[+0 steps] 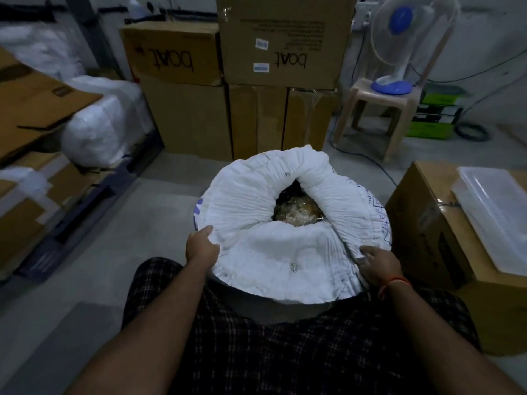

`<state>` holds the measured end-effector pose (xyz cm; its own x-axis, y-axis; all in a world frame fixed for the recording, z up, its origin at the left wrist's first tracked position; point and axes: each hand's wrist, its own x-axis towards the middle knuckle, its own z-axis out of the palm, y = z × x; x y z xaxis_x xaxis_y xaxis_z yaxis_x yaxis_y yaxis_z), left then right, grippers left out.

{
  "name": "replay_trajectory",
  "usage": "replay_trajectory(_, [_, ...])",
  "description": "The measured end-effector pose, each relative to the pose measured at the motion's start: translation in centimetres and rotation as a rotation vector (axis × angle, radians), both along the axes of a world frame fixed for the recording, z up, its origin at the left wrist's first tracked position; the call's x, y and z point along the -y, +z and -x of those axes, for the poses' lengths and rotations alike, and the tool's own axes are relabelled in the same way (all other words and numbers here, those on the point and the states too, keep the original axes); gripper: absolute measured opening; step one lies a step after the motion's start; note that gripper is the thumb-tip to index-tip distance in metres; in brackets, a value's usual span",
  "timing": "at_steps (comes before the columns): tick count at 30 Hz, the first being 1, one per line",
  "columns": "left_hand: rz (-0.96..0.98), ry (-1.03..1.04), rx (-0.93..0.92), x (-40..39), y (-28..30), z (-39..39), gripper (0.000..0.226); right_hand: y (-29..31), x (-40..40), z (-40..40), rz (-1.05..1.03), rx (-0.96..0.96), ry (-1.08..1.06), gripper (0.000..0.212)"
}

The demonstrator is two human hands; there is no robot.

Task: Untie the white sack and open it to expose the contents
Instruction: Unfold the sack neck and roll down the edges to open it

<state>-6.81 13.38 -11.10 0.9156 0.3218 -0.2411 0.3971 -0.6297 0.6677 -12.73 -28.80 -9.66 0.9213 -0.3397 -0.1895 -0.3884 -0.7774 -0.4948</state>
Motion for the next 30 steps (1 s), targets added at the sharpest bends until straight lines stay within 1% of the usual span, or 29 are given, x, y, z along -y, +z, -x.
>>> replay_trajectory(5, [0.018,0.011,-0.003,0.5,-0.3,-0.9,0.064,-0.9,0.0,-1.0,-0.065,-0.023,0.015,0.045])
replay_trajectory(8, [-0.011,0.009,-0.019,1.0,-0.4,-1.5,0.064,-1.4,0.4,-1.3,-0.105,-0.022,-0.014,0.046])
replay_trajectory(13, [-0.063,-0.018,-0.047,1.5,-0.5,-2.0,0.063,-1.4,0.7,-1.5,-0.139,-0.01,0.002,0.045])
replay_trajectory(15, [-0.057,0.039,-0.071,2.0,-0.1,-1.8,0.062,-1.1,0.8,-1.5,-0.16,-0.013,-0.046,0.055])
replay_trajectory(16, [-0.077,0.088,-0.065,2.2,0.4,-1.7,0.06,-0.9,1.1,-1.6,-0.144,0.011,-0.079,0.063])
replay_trajectory(17, [-0.115,0.132,-0.026,2.3,0.9,-1.8,0.058,-0.7,1.4,-1.9,-0.119,0.052,-0.1,0.066])
replay_trajectory(18, [-0.152,0.162,0.04,2.2,1.5,-2.0,0.056,-0.3,1.7,-2.4,-0.101,0.117,-0.103,0.063])
replay_trajectory(20, [-0.174,0.168,0.217,2.0,2.5,-3.2,0.051,0.7,2.6,-3.9,-0.131,0.283,-0.051,0.049])
replay_trajectory(22, [-0.123,0.127,0.323,2.0,3.6,-4.9,0.048,2.6,2.9,-5.9,-0.198,0.4,0.04,0.034])
replay_trajectory(23, [-0.102,0.082,0.346,2.1,4.3,-5.9,0.047,3.3,2.9,-7.1,-0.247,0.416,0.083,0.026])
replay_trajectory(24, [-0.08,0.026,0.358,2.3,4.8,-7.0,0.046,3.9,2.9,-8.2,-0.299,0.394,0.103,0.02])
replay_trajectory(26, [-0.016,-0.05,0.334,2.6,5.3,-9.3,0.044,4.1,3.3,-10.6,-0.38,0.328,0.127,0.016])
replay_trajectory(30, [0.138,-0.077,0.17,1.6,4.4,-14.3,0.044,3.1,4.5,-15.4,-0.421,0.24,0.124,0.014])
